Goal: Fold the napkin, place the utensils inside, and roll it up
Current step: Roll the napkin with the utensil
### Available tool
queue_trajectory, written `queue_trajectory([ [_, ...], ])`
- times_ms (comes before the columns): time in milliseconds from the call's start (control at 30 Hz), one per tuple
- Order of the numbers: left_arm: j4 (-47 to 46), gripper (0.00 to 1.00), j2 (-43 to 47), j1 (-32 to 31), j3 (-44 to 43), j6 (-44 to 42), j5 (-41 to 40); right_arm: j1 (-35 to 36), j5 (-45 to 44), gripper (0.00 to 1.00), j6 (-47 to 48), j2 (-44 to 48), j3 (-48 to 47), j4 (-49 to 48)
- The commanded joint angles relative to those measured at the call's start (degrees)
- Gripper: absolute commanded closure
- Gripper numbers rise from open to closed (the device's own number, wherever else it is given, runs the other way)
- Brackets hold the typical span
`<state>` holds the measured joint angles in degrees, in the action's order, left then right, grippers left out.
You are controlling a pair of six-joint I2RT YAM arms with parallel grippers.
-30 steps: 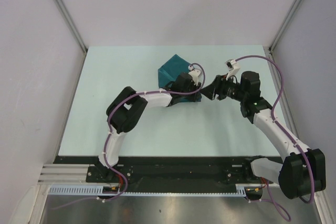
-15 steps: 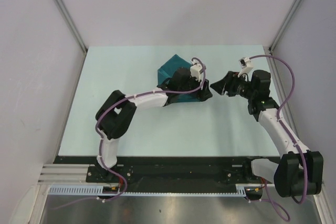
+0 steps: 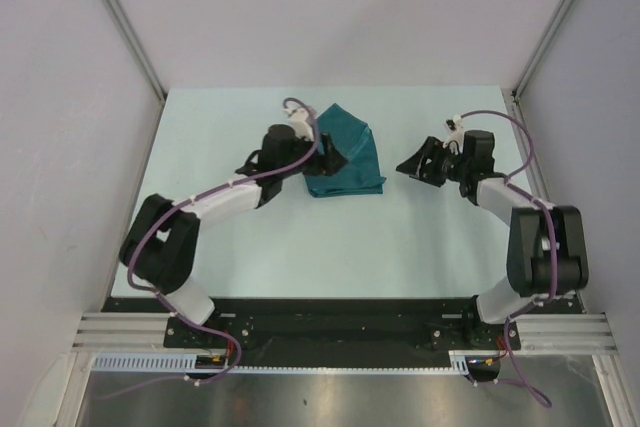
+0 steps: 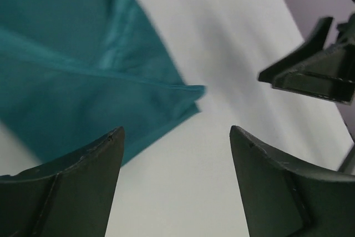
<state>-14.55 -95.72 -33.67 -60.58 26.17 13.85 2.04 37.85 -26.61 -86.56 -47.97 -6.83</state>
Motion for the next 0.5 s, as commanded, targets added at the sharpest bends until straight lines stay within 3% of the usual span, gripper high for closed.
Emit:
queue_trajectory([
  [0,0.3,0.2,7.2,7.6,6.8,5.4,-3.3,1.3,2.7,0.36,-2.7,-8.8,-6.1,-6.6],
  [300,1.1,0.21,14.2,15.7,16.1,7.7,-2.1,5.9,2.5,0.41,-6.3,-25.0,-11.9,-11.4],
  [467,2.1,0.21,15.5,17.4,17.6,7.6,-1.1,6.7,1.2,0.42,-6.3,-27.4,-11.8,-11.2],
])
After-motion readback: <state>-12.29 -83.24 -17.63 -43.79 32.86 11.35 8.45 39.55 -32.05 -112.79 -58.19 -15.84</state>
